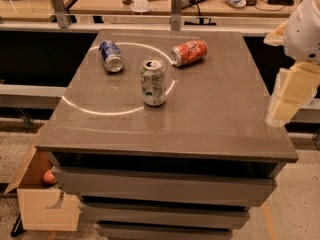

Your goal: Place pepsi can upright

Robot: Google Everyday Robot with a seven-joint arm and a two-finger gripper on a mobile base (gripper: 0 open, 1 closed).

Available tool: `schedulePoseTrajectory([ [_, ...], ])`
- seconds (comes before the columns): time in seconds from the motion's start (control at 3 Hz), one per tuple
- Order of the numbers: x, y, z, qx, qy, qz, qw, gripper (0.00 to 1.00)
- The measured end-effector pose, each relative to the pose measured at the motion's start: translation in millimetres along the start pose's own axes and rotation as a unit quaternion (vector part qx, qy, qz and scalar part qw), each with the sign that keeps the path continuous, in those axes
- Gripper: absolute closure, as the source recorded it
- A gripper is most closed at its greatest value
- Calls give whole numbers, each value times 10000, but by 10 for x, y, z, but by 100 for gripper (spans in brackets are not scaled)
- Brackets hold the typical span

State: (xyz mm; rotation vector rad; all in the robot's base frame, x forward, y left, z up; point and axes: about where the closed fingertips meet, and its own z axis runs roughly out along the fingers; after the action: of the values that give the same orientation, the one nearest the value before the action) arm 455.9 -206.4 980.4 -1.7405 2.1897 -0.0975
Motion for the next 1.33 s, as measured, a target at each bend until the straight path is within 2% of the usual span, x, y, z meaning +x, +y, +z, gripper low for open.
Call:
schedulePoseTrajectory([
  [0.33, -144, -537, 160, 205, -86, 256, 9994, 0],
  [0.67, -118, -1003, 159, 412, -237, 993, 9939, 0],
  [1.0, -367, -1458, 184, 616, -535, 1763, 9810, 0],
  [1.33, -348, -1422, 193, 600, -513, 1719, 9819, 0],
])
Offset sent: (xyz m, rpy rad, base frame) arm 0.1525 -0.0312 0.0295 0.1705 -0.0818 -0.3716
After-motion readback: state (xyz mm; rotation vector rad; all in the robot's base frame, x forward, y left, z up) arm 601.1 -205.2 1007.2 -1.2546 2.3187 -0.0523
